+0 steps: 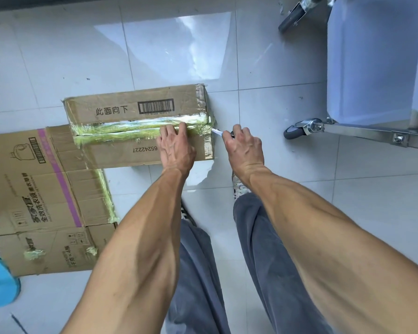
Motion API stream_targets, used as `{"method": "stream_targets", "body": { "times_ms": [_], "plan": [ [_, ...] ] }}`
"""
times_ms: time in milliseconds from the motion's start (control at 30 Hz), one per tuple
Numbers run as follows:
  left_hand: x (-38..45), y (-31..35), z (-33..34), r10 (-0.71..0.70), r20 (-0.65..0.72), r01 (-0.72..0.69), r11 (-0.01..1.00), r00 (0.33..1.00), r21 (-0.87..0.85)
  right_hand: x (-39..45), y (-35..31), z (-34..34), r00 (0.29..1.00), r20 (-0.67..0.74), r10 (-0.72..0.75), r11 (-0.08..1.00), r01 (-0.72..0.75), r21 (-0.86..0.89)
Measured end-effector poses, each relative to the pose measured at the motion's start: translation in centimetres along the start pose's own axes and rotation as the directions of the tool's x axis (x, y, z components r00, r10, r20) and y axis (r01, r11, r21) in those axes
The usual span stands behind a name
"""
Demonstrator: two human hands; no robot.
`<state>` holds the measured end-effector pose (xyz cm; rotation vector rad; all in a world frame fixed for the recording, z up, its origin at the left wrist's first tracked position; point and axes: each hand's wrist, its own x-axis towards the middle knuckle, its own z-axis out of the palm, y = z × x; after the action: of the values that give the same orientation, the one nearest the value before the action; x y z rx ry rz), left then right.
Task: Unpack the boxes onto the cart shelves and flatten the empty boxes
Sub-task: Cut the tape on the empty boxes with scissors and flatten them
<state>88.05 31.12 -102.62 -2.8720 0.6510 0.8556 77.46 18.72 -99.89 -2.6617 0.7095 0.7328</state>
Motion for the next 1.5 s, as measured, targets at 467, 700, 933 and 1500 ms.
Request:
{"method": "stream_targets", "body": {
  "times_ms": [467,700,933,1500],
  "plan": [
    [0.7,-3.9,-5.1,-0.008,0.122,0.005,1.000,0.993,0.019,-5.6,-1.8,0.1,0.849,0.324,0.418,0.908,-0.399,-0.126],
    [5.3,-8.7,-7.5,0.015,0.067,-0.023,0.993,0.998,0.112,-3.5,-5.6,1.4,0.686,0.562,0.463,0.811,-0.584,0.045],
    [12.2,-10.9,-7.1,0.014,0.143,-0.039,0.984,0.990,0.172,-2.6,-12.2,7.2,0.345,0.738,0.580,-0.211,-0.811,0.546],
    [12.1,-19.5,-6.5,-0.022,0.087,0.005,0.982,0.996,0.191,4.4,-18.0,6.1,0.451,0.707,0.544,-0.553,-0.441,0.707]
  ]
}}
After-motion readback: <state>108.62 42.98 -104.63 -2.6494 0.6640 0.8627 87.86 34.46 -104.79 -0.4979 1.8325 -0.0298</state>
